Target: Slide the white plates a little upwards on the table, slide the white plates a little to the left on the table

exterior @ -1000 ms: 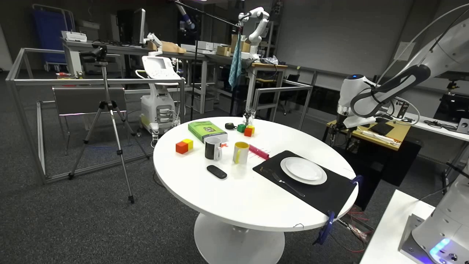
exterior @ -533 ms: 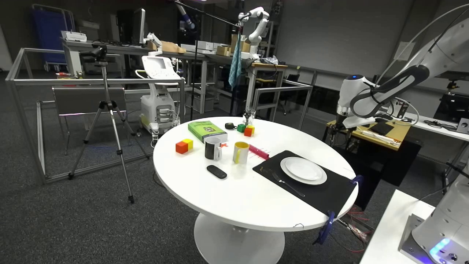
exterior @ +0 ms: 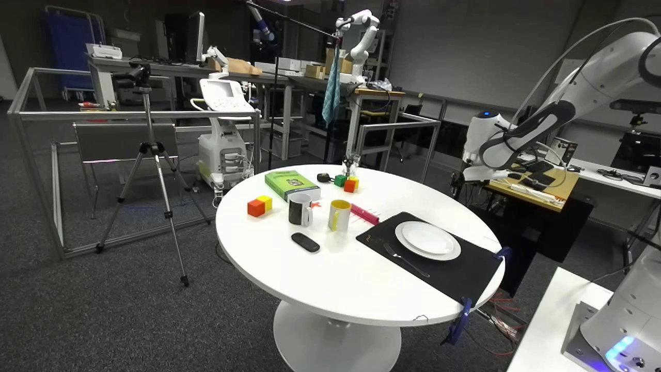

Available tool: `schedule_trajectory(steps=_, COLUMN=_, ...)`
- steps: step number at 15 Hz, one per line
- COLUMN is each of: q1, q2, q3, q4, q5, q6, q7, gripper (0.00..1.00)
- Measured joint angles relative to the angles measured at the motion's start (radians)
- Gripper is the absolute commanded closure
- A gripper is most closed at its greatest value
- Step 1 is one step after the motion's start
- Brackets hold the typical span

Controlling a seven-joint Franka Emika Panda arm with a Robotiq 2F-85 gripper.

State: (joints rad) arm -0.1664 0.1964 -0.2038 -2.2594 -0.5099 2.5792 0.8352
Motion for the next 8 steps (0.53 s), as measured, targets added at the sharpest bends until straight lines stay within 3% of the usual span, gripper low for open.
schedule_trajectory(steps=5, q1=0.076, q2=0.151, q3=-0.042, q4=0.146, q5=0.003, q6=-0.004, q7=0.137, gripper=0.0)
schedule_trajectory(steps=8, q1=0.122, q2=0.22, q3=-0.06, q4=0.21, q5=0.014, q6=0.054, q7=0.222, gripper=0.0)
